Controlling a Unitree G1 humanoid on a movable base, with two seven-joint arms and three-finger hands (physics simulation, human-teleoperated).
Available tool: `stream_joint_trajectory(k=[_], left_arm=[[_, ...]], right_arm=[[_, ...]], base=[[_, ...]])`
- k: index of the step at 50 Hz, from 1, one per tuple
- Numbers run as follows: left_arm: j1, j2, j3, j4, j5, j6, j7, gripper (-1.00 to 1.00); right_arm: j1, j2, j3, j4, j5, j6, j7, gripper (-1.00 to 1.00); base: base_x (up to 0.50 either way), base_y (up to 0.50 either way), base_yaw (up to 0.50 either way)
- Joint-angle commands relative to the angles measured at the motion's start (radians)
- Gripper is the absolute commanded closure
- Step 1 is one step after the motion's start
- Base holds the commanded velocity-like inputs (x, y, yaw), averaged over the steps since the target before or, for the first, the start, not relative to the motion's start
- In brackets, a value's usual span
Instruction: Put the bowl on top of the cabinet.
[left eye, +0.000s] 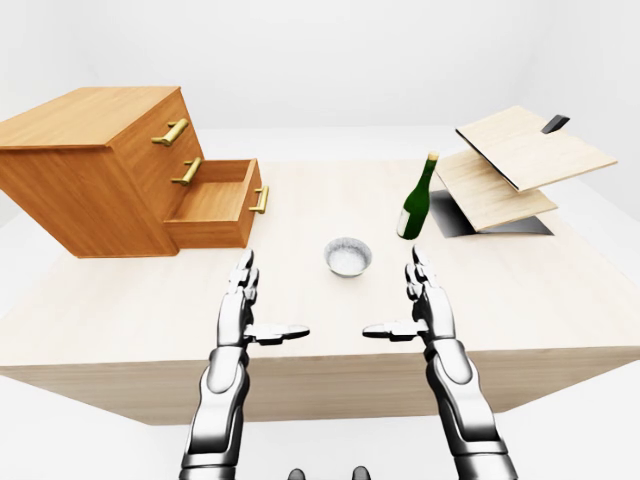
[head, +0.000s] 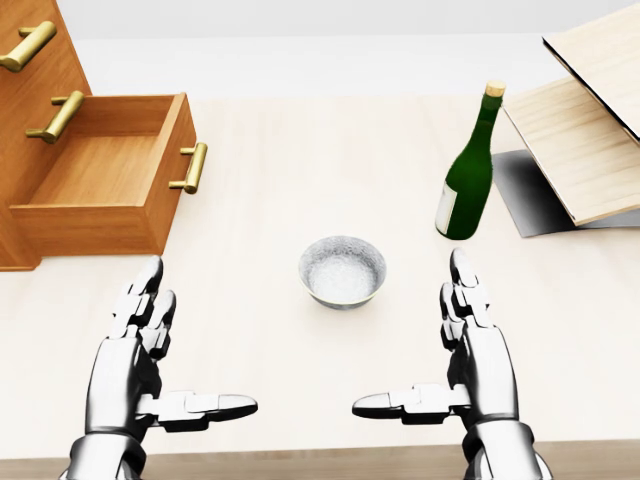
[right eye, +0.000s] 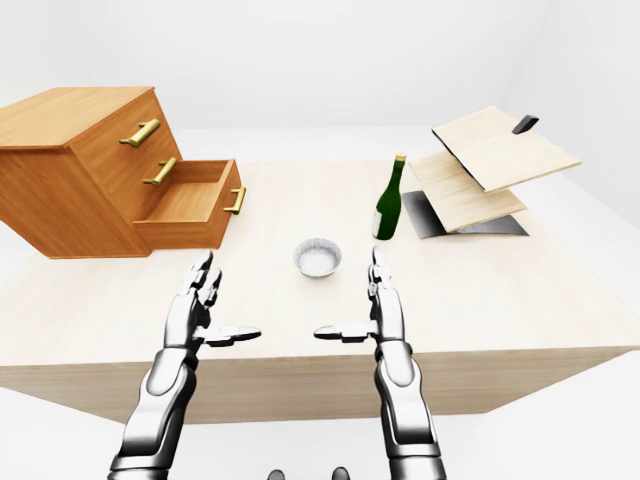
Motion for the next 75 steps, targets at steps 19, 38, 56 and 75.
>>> stream_joint_trajectory(k=[19, 38, 56, 75], left_arm=[[0.012, 0.017, 0.035, -0.135, -0.025, 0.083, -0.031, -0.89], [0.004, 0.036, 0.092, -0.438, -0.054, 0.083, -0.044, -0.89], [-0.063, 0.077, 0.204, -0.76, -0.129, 0.083, -0.065, -0.89], [-0.175, 0.178, 0.367, -0.891, -0.292, 0.083, -0.006, -0.89]], right_arm=[[-0.001, -0.013, -0.028, -0.031, 0.015, 0.03, 0.017, -1.0], [0.005, -0.013, -0.029, -0.076, 0.013, 0.061, 0.016, -1.0], [0.002, -0.016, -0.038, -0.097, 0.018, 0.082, 0.02, -1.0], [0.003, -0.016, -0.038, -0.11, 0.018, 0.085, 0.019, -1.0]], base=[[0.0, 0.0, 0.0], [0.0, 0.0, 0.0], [0.0, 0.0, 0.0], [0.0, 0.0, 0.0]])
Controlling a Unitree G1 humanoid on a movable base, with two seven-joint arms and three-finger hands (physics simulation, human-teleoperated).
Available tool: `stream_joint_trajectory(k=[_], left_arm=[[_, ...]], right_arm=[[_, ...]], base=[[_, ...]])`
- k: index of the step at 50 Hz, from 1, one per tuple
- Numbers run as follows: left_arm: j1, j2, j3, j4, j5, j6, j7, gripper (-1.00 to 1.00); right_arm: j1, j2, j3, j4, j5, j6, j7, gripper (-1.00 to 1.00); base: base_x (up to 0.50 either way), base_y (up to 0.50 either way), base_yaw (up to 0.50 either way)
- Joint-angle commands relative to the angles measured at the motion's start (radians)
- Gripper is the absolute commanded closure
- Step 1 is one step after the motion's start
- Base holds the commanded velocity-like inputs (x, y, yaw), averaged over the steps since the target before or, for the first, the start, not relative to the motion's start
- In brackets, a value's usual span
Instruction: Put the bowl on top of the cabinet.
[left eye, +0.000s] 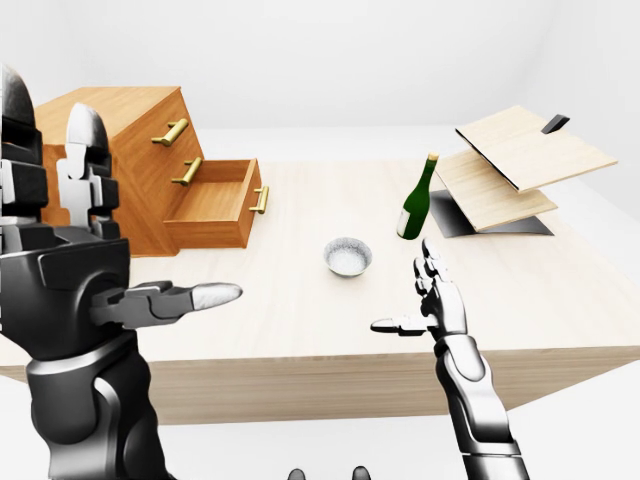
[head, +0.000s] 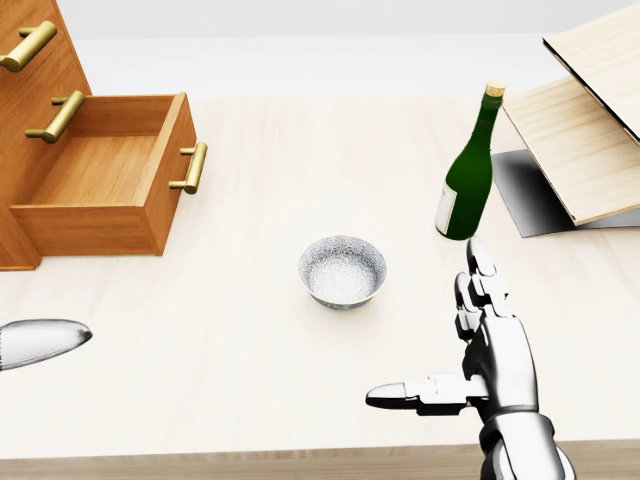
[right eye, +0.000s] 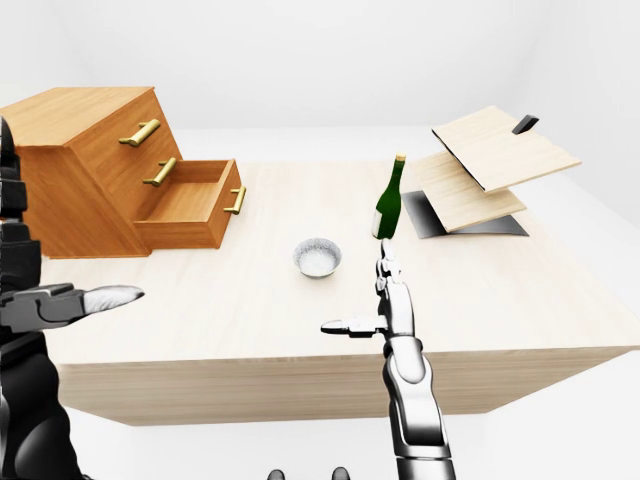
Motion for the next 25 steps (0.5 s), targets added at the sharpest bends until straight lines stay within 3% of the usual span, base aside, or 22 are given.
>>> stream_joint_trajectory(k=[1, 14, 25], left_arm=[[-0.056, 0.057, 0.087, -0.081, -0.094, 0.0, 0.035, -0.9], [-0.085, 0.11, 0.145, -0.105, -0.185, 0.0, 0.081, -0.9], [-0.102, 0.144, 0.184, -0.117, -0.25, 0.0, 0.112, -0.89]], right_arm=[[0.002, 0.001, 0.0, -0.011, 0.0, 0.001, -0.001, -1.0], [0.015, 0.001, 0.005, -0.054, 0.011, 0.001, 0.014, -1.0], [0.016, 0.003, 0.006, -0.064, 0.001, 0.001, 0.011, -1.0]], base=[[0.0, 0.0, 0.0], [0.0, 0.0, 0.0], [0.0, 0.49, 0.0]])
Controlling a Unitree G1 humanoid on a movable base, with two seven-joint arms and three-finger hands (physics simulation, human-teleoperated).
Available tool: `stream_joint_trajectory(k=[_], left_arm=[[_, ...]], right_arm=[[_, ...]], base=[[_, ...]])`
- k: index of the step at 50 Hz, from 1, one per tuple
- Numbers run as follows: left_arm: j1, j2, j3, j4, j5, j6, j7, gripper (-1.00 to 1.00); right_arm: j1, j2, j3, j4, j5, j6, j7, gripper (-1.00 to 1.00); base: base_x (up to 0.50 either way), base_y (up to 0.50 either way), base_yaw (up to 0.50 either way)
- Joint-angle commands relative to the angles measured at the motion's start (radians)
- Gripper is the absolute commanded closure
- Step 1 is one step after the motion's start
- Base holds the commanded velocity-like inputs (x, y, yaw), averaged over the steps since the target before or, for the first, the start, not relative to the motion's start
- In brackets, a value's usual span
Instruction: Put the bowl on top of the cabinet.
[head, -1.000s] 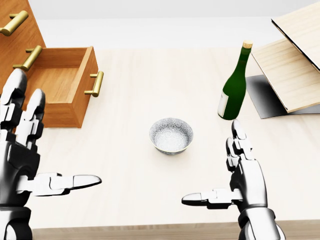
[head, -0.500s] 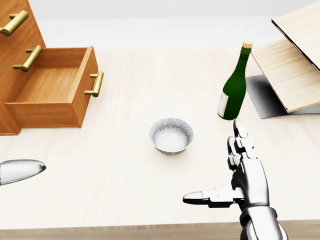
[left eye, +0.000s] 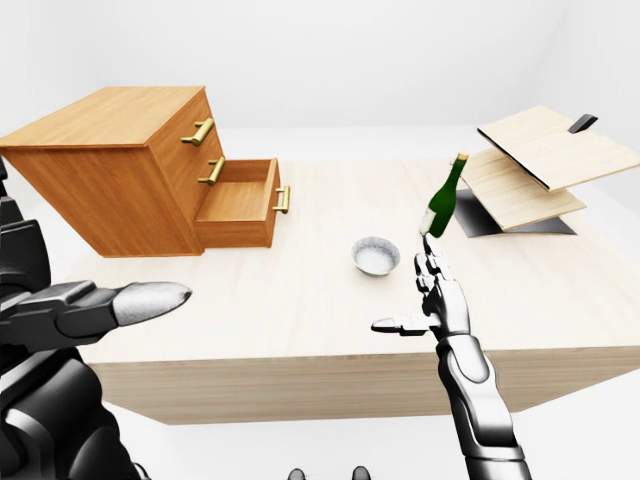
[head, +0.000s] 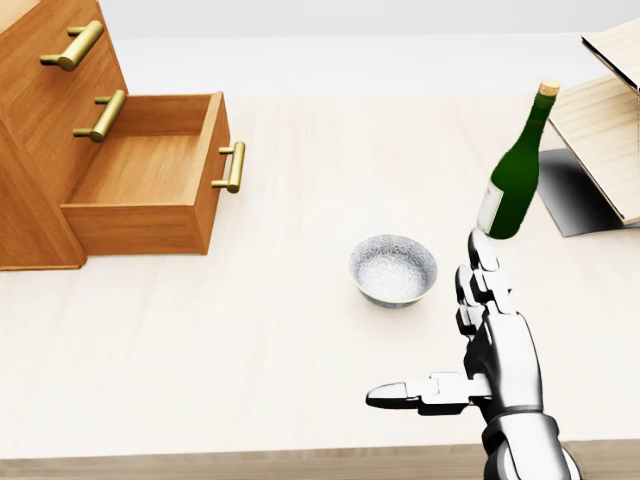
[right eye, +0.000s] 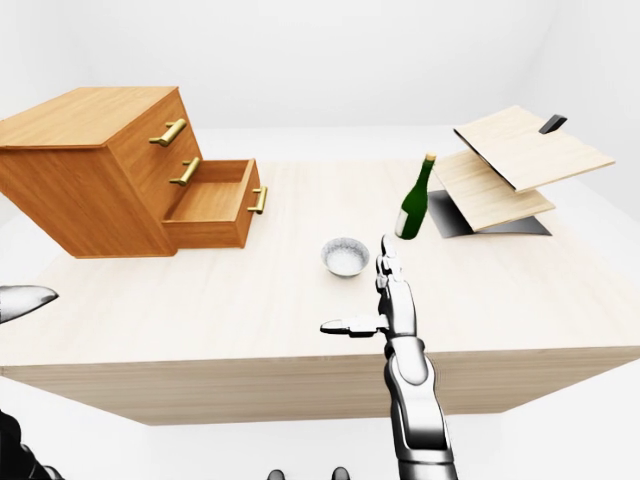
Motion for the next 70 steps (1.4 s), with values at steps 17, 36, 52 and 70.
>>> stream_joint_trajectory(k=[17, 36, 52, 70], left_arm=[[-0.056, 0.134, 0.125, 0.065, -0.142, 0.0, 0.075, -0.89], [-0.06, 0.191, 0.155, 0.165, -0.149, 0.0, 0.085, -0.89], [-0.061, 0.205, 0.168, 0.179, -0.158, 0.0, 0.09, -0.89], [-0.064, 0.21, 0.171, 0.181, -0.163, 0.0, 0.093, -0.89]], right_arm=[[0.001, 0.006, 0.0, -0.016, 0.0, 0.0, -0.002, -1.0], [-0.002, 0.006, -0.004, -0.021, 0.014, 0.0, 0.0, -1.0], [0.006, 0.006, -0.009, -0.047, 0.029, 0.0, 0.003, -1.0], [0.002, 0.007, -0.006, -0.041, 0.02, 0.0, -0.006, -1.0]], base=[[0.0, 0.5, 0.0], [0.0, 0.28, 0.0], [0.0, 0.06, 0.0], [0.0, 0.18, 0.0]])
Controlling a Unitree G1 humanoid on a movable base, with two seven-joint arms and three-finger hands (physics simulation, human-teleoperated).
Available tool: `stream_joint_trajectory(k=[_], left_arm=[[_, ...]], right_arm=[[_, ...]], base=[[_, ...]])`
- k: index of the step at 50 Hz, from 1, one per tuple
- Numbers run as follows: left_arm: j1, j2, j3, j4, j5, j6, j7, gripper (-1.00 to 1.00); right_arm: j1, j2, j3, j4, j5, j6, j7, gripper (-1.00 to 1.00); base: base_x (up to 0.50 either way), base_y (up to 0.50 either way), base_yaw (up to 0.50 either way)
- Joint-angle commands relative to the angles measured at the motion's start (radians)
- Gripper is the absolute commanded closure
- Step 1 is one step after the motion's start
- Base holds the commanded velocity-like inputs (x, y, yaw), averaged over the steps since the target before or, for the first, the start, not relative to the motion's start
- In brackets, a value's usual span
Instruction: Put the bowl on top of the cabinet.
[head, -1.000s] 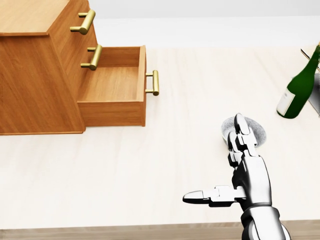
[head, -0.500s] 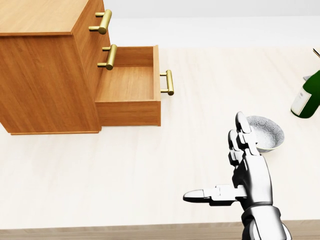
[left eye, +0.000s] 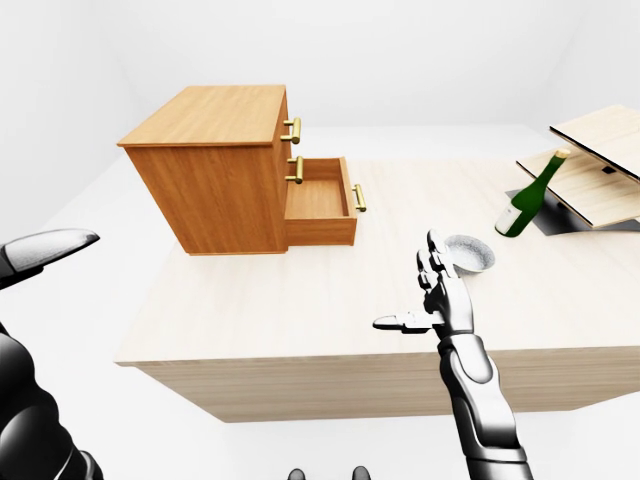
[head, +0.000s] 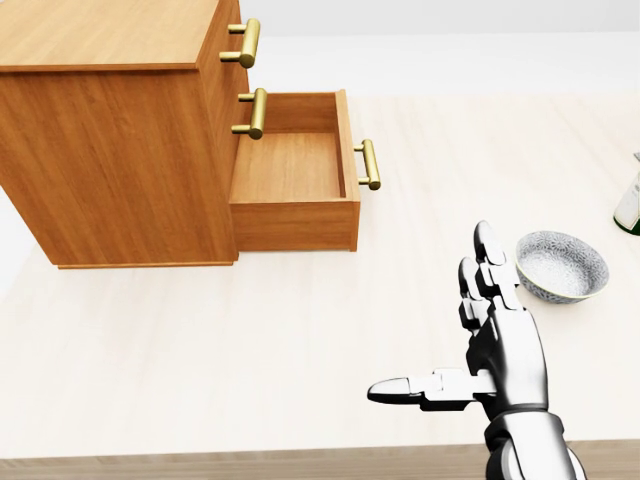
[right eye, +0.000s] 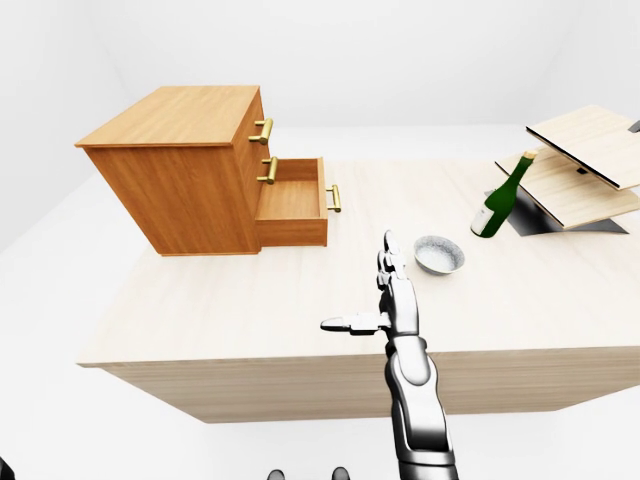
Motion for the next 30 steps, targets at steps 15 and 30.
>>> stream_joint_trajectory(k=[15, 30], left_arm=[[-0.003, 0.009, 0.008, -0.003, -0.015, 0.0, 0.009, -0.9], [-0.002, 0.008, 0.003, -0.002, -0.013, 0.0, 0.009, -0.89]], right_arm=[[0.005, 0.002, -0.001, -0.012, 0.003, -0.009, 0.001, -1.0], [-0.004, 0.001, -0.002, -0.009, -0.002, 0.0, -0.006, -1.0]], base=[[0.47, 0.0, 0.0], [0.45, 0.0, 0.0]])
